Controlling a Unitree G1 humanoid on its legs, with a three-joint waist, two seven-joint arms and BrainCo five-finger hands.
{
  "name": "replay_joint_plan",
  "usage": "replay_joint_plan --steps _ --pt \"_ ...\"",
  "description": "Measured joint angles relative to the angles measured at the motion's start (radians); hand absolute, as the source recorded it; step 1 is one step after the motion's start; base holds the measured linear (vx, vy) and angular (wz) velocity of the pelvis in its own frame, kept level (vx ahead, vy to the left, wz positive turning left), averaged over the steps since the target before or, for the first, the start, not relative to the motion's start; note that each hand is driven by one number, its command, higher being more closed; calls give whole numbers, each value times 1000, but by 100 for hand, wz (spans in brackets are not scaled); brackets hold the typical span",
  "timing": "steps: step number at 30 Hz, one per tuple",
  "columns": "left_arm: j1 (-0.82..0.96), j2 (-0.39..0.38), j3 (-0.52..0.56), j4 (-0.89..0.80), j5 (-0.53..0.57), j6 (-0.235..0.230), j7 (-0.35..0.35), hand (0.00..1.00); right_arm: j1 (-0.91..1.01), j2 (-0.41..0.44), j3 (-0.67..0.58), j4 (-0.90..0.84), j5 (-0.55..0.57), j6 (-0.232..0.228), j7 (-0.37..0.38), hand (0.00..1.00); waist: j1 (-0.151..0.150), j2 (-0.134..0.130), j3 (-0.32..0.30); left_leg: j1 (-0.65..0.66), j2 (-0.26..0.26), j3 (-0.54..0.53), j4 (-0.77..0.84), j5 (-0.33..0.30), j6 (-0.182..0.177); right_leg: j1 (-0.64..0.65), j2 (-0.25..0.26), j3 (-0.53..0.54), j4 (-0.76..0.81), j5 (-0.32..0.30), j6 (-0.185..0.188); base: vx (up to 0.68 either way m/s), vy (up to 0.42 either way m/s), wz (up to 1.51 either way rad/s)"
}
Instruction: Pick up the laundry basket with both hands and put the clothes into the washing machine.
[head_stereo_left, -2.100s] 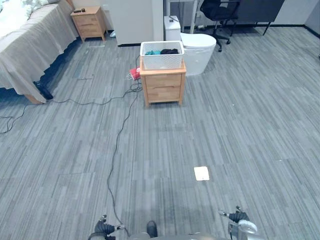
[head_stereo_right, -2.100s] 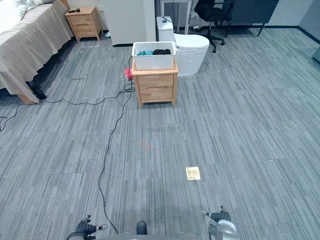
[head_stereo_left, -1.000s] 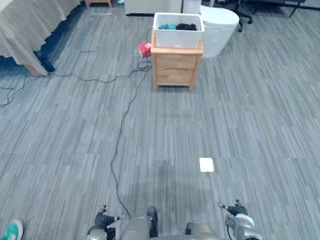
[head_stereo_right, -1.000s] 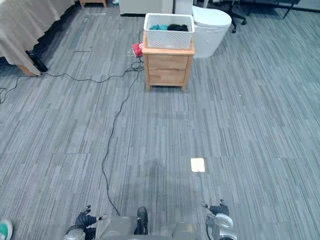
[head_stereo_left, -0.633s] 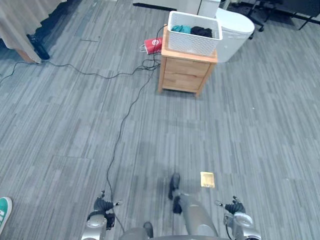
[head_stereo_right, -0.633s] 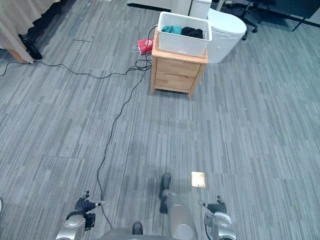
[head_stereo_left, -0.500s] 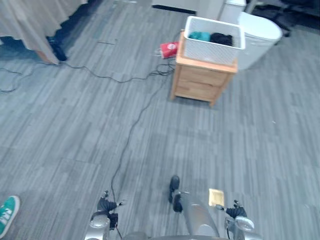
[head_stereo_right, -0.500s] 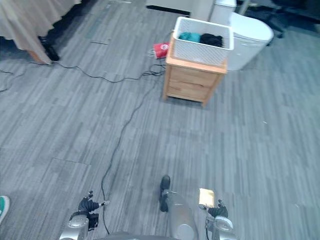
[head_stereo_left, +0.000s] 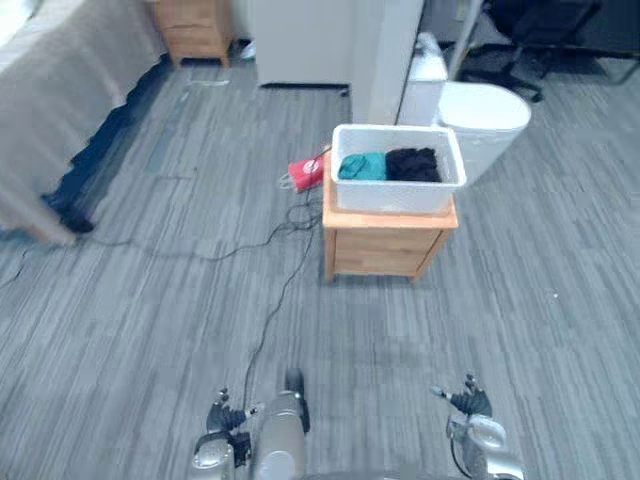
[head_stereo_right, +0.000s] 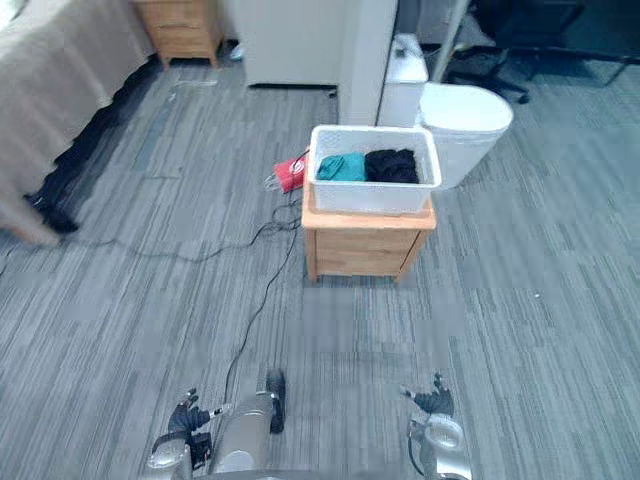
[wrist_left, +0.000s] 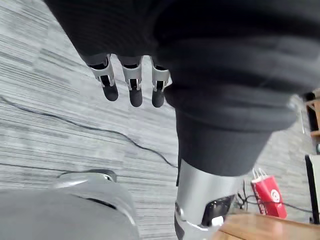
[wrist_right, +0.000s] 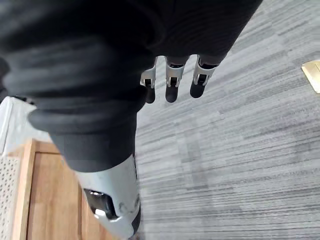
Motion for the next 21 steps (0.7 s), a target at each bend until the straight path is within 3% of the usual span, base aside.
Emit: replay_joint_plan --steps 2,4,5,7,8,9,10,11,14,15,17,18,20,21 --pt "-4 4 -15 0 -1 0 2 0 1 0 31 0 -9 0 1 0 1 5 0 102 5 38 -15 -53 -5 -81 -20 -58 120 -27 -47 417 171 -55" --pt "-15 11 -14 6 -4 1 6 0 -12 -1 49 11 -12 0 2 0 -26 7 -2 193 7 55 -59 -86 -11 -183 -18 -135 54 -55 -89 402 46 -9" --pt "-24 14 -14 18 -4 0 6 0 -18 -5 48 20 -13 -1 2 0 -31 7 -1 216 7 58 -78 -88 -14 -210 -13 -148 5 -55 -91 497 -7 12" --pt "-44 26 -14 64 -4 0 6 0 -49 -28 46 68 -22 0 2 0 -51 7 0 290 0 59 -162 -84 -45 -270 13 -160 -321 27 -86 469 -26 15" --pt "-45 30 -16 72 -4 1 6 0 -49 -33 46 78 -26 0 2 0 -52 4 0 308 -6 58 -177 -84 -58 -274 21 -149 -405 72 -88 467 -82 29" --pt "-43 31 -16 85 -3 3 6 0 -43 -46 45 102 -31 2 2 0 -56 -1 -2 343 -18 46 -195 -92 -76 -275 28 -112 -471 210 -100 500 -118 49" --pt "-42 22 -14 87 -3 5 6 0 -25 -64 45 105 -34 10 3 0 -61 6 -7 369 -4 11 -187 -103 -95 -265 38 -98 -428 242 -146 551 -175 48" --pt "-41 18 -12 84 -3 5 6 0 -23 -68 44 102 -35 17 3 0 -55 15 -7 367 7 0 -164 -99 -102 -267 39 -107 -400 215 -151 528 -240 45" --pt "-50 -14 11 75 -1 5 6 0 -23 -75 41 85 -35 18 17 0 -50 58 25 176 104 -88 300 -36 -104 -223 57 -157 -330 119 -189 474 -244 25" --pt "-46 -28 11 71 -1 6 5 0 -30 -76 50 83 -35 18 20 0 -43 63 34 102 152 -117 487 -15 -96 -183 69 -163 -330 94 -208 310 -121 -5" --pt "-34 -39 8 59 -1 8 5 0 -36 -62 56 51 -34 17 19 0 -41 51 46 38 170 -117 608 -24 -93 -102 68 -161 -348 63 -214 352 -107 -6" --pt "-35 -41 6 48 -3 7 4 0 -37 -59 55 36 -34 16 19 0 -36 35 50 13 166 -112 599 -28 -87 -69 63 -161 -368 46 -207 347 -55 -2" --pt "-43 -41 5 28 -2 7 4 0 -40 -56 54 25 -34 16 18 0 -28 34 47 -12 158 -74 469 -36 -74 -49 54 -167 -382 29 -194 236 25 6" --pt "-48 -42 6 22 -2 7 4 0 -43 -57 44 18 -34 17 17 0 -26 46 44 -16 151 -41 338 -37 -72 -27 48 -175 -392 26 -187 245 100 16"
